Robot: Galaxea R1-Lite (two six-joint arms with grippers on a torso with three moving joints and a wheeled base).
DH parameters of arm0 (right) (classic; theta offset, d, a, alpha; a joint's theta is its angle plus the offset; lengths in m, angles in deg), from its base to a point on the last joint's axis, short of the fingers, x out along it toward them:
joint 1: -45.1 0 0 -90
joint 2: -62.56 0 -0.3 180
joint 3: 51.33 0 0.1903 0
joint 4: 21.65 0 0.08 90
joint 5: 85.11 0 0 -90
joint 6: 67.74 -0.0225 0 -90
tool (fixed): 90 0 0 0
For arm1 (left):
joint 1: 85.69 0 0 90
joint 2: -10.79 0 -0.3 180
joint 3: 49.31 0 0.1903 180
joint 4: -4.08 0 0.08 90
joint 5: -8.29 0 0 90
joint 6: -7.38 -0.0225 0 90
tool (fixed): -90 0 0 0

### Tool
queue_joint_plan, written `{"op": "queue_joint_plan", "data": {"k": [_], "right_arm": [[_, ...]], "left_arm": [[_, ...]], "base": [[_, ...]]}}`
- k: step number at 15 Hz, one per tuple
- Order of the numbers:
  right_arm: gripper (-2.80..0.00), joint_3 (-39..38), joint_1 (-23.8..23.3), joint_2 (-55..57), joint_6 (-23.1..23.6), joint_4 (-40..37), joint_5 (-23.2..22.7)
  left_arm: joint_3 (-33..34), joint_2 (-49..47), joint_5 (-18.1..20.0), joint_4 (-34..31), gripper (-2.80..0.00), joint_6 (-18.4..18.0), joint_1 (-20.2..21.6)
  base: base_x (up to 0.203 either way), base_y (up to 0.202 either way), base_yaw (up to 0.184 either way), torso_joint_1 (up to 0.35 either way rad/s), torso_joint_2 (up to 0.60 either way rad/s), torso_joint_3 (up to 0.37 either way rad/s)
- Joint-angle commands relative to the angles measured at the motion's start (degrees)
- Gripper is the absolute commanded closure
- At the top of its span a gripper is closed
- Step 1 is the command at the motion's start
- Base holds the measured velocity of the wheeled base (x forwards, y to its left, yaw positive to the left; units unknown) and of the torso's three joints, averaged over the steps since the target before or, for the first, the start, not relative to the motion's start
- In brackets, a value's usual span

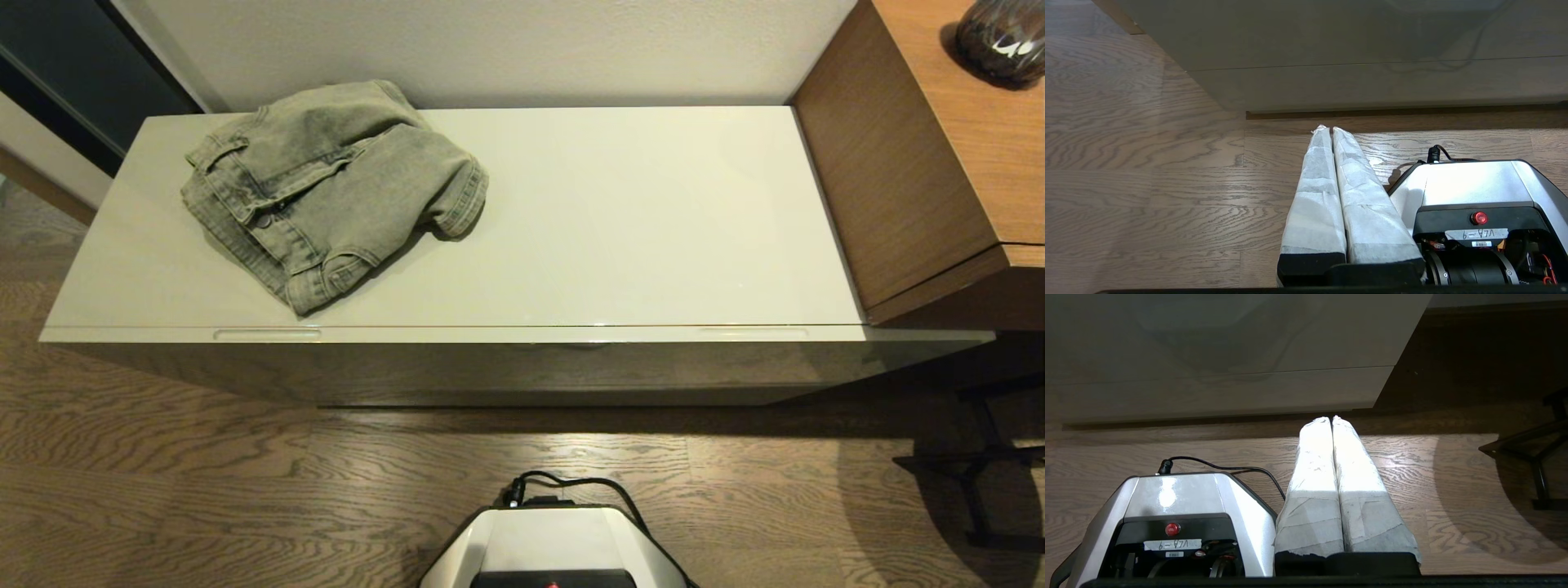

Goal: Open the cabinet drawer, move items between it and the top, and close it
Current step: Open the drawer

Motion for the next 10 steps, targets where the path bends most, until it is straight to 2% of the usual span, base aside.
{"op": "queue_joint_plan", "data": {"k": [1,10], "right_arm": [[0.00,-0.09,0.00,-0.03,0.00,0.00,-0.01],[0.00,-0.09,0.00,-0.03,0.00,0.00,-0.01]], "left_arm": [[0.00,-0.09,0.08,0.07,0.00,0.00,0.02],[0.00,-0.09,0.08,-0.02,0.00,0.00,0.02]], "base": [[0.000,0.000,0.000,0.000,0.00,0.000],[0.000,0.000,0.000,0.000,0.00,0.000]]}}
